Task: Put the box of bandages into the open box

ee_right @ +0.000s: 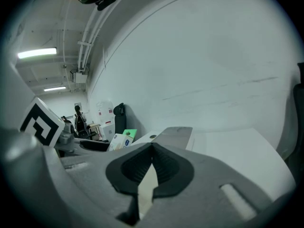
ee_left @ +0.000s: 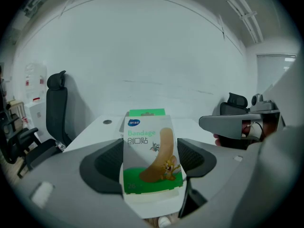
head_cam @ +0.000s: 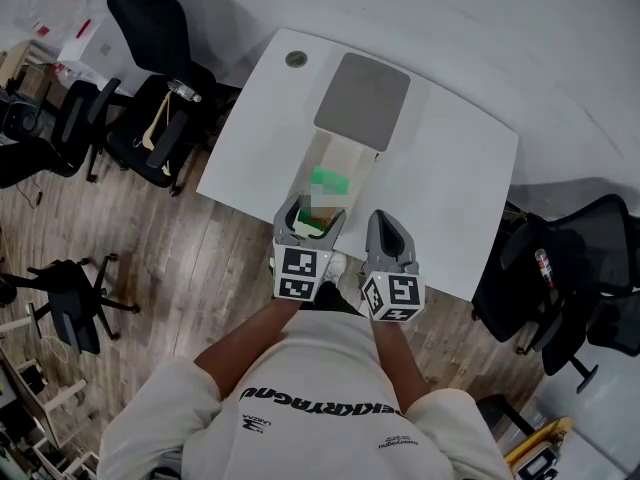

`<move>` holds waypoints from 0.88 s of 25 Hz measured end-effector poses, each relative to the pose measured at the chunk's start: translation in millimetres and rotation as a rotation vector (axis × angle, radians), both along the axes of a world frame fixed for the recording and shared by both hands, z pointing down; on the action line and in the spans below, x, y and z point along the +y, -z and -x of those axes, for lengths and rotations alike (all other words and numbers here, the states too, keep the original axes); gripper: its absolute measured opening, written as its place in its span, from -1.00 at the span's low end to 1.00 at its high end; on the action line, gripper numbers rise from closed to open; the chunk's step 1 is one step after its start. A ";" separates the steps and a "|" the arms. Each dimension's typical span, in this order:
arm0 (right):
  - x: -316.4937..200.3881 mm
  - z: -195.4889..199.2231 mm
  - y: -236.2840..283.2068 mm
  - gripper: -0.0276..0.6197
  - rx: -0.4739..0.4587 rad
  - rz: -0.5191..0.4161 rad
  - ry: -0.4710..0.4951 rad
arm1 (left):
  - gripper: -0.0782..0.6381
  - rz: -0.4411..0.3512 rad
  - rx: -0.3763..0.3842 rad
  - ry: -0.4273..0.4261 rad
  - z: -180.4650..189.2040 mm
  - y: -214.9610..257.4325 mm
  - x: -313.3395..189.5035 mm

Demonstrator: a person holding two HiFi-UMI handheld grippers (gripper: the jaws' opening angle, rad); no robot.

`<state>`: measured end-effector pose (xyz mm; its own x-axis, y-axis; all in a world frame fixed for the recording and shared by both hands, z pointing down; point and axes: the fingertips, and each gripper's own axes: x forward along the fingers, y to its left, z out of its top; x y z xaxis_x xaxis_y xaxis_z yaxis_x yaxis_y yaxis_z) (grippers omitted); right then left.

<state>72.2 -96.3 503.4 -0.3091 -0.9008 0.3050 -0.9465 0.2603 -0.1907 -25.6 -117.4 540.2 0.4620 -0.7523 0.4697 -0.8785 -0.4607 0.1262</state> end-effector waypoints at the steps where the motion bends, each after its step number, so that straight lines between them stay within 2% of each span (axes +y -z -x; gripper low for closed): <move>1: -1.7 -1.1 -1.1 -0.92 -0.001 0.002 -0.001 | 0.22 0.008 -0.001 0.000 -1.5 -2.6 -2.8; 9: -6.8 -7.4 -9.3 -0.92 -0.003 0.021 0.002 | 0.23 0.074 -0.016 0.006 -11.6 -24.3 -14.9; 16: -15.0 -11.6 -19.8 -0.92 0.002 0.038 -0.001 | 0.23 0.100 -0.043 0.029 -9.6 -37.8 -30.3; 22: -21.4 -13.1 -20.9 -0.92 0.000 0.038 0.002 | 0.23 0.129 -0.085 0.010 -13.5 -58.1 -40.9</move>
<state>85.3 -117.7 524.4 -0.3106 -0.8882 0.3386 -0.9461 0.2543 -0.2007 -12.1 -158.3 598.3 0.4088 -0.6878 0.5998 -0.8932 -0.4363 0.1084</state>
